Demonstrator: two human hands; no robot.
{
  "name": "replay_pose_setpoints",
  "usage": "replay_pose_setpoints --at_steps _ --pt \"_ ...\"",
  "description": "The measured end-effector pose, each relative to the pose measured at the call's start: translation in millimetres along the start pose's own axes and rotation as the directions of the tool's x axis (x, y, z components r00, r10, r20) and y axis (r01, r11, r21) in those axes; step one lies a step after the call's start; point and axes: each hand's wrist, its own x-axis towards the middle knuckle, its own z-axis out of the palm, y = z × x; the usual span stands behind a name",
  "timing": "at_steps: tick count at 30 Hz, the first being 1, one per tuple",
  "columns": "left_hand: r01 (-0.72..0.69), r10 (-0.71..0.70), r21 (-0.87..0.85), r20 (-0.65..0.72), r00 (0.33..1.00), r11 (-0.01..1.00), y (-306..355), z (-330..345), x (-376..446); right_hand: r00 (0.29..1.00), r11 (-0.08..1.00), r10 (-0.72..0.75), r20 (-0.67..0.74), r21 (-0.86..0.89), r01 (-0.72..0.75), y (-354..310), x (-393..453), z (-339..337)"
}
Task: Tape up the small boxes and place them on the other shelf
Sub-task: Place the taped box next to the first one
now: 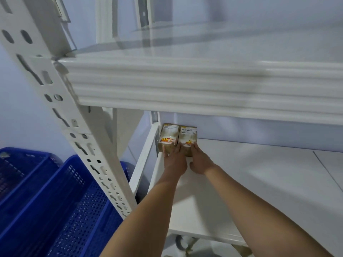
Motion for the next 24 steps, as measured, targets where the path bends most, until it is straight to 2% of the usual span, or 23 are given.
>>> replay_pose_setpoints --at_steps 7,11,14,17,21,24 --pt "-0.015 0.014 -0.047 -0.031 0.999 0.999 7.2 1.8 16.2 0.999 0.999 -0.027 -0.033 0.039 0.028 5.8 11.7 1.1" --pt "-0.006 0.007 -0.143 0.005 1.0 0.99 9.3 -3.9 14.7 0.995 0.989 -0.014 -0.097 0.147 0.029 5.2 5.4 -7.1" --pt "0.012 -0.006 -0.2 0.029 1.0 0.98 13.7 -9.6 8.8 0.98 0.962 0.068 -0.185 0.271 -0.016 4.5 -11.7 -17.4" --pt "-0.018 0.022 -0.213 0.015 1.0 0.977 31.6 -13.3 -6.9 0.975 0.962 0.152 -0.161 0.251 -0.108 13.2 -42.1 -25.1" --pt "-0.085 0.117 -0.239 0.125 0.985 0.967 85.0 -18.4 -33.0 0.947 0.934 0.275 -0.167 0.278 -0.222 45.9 -98.8 -34.5" --pt "-0.198 0.252 -0.27 0.182 0.95 0.942 141.1 -11.9 -53.5 0.887 0.884 0.421 -0.191 0.307 -0.354 82.7 -146.4 -45.2"
